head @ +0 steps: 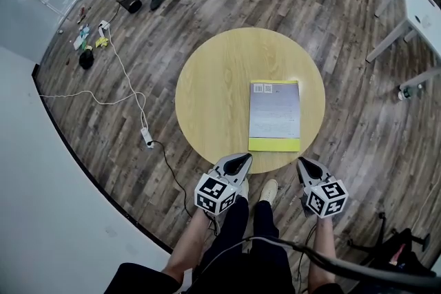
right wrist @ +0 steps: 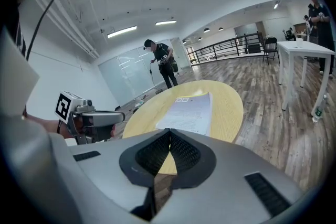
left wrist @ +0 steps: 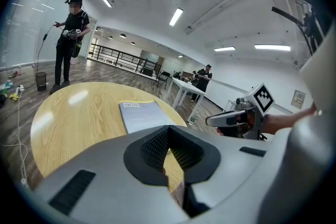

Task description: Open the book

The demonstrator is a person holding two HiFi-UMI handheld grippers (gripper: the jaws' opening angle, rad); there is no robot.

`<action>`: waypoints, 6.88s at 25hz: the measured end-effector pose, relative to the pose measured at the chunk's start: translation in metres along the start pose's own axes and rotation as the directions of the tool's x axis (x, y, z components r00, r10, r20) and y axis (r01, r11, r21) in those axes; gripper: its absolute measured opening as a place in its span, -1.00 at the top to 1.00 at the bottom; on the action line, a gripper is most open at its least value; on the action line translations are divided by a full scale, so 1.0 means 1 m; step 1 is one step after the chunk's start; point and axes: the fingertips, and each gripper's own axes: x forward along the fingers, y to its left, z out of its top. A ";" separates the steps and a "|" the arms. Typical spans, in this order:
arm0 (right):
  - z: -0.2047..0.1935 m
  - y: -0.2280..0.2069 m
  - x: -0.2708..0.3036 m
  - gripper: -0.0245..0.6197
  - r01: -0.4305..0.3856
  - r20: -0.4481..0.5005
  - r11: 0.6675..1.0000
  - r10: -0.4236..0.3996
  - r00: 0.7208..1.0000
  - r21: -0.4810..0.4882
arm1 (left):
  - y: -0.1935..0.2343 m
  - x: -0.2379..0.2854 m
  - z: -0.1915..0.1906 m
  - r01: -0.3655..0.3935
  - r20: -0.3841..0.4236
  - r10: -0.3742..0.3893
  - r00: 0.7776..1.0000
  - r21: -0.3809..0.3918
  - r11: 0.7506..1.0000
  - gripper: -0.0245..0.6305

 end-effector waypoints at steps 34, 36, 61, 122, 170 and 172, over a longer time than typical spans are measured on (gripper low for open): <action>-0.047 -0.052 0.049 0.54 0.059 -0.176 0.992 -0.038 0.984 0.114 | 0.038 0.024 -0.032 -0.031 -0.075 0.026 0.997 -0.073 0.997 0.93; -0.048 -0.054 0.051 0.54 0.060 -0.178 0.991 -0.038 0.983 0.119 | 0.040 0.027 -0.034 -0.032 -0.079 0.026 0.997 -0.076 0.997 0.93; -0.049 -0.063 0.051 0.84 0.159 -0.202 0.986 -0.146 0.968 0.048 | 0.046 0.028 -0.038 -0.050 -0.084 0.041 0.996 -0.106 0.993 0.93; 0.049 0.078 0.051 0.91 -0.037 -0.078 0.987 0.025 0.997 -0.154 | 0.077 -0.103 0.051 -0.210 0.169 0.220 0.961 -0.074 0.975 0.93; -0.042 0.197 0.222 0.91 -0.335 -0.440 0.926 0.232 0.867 -0.174 | 0.192 -0.181 -0.055 -0.376 0.091 0.427 0.900 -0.335 0.864 0.93; -0.044 0.198 0.227 0.91 -0.342 -0.453 0.926 0.240 0.859 -0.159 | 0.194 -0.178 -0.057 -0.377 0.089 0.429 0.899 -0.340 0.861 0.93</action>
